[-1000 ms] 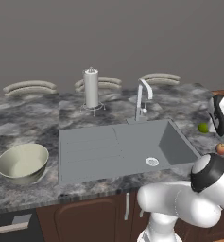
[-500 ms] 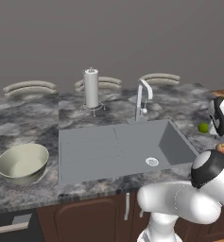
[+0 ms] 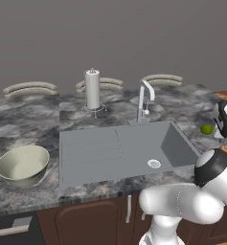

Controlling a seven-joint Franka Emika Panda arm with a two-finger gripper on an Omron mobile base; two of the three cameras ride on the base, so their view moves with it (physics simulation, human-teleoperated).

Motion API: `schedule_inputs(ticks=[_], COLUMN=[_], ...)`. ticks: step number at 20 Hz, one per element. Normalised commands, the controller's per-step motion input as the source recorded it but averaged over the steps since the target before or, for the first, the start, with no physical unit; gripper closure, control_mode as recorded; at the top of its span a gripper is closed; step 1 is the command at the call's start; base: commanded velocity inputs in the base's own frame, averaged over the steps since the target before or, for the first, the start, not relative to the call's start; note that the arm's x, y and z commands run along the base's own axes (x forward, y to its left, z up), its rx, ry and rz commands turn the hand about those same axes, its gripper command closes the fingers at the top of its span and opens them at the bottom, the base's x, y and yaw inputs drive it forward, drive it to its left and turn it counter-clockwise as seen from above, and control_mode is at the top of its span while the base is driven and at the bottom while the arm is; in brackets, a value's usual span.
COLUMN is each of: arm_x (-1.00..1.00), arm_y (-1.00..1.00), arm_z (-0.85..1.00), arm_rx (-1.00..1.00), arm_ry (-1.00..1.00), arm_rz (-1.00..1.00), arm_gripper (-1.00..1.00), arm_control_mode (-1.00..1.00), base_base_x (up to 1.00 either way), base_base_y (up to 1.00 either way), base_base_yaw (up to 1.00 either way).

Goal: There is a mixed pile of frozen fruits and vegetables on the counter. Locate all the frozen vegetables and place the items in a bowl on the counter. Take all the frozen fruits and defrost them in a running sink.

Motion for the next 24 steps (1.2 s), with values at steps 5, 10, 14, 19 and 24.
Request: schedule_inputs(ticks=[5,10,14,19,24], arm_x=[0.00,0.00,0.00,0.00,0.00], arm_y=[-0.13,-0.03,-0.04,-0.10,-0.07], arm_z=[-0.05,-0.06,-0.06,-0.09,-0.10], arm_rx=[0.00,0.00,0.00,0.00,0.00], arm_ry=[0.01,0.02,0.01,0.01,0.01], arm_rz=[0.00,0.00,0.00,0.00,0.00], arm_gripper=[-1.00,-1.00,-1.00,-1.00,-1.00], arm_control_mode=[-1.00,-1.00,-1.00,-1.00,-1.00], base_base_x=[0.00,0.00,0.00,0.00,0.00], base_base_y=[0.00,0.00,0.00,0.00,0.00], base_base_yaw=[0.00,0.00,0.00,0.00,0.00])
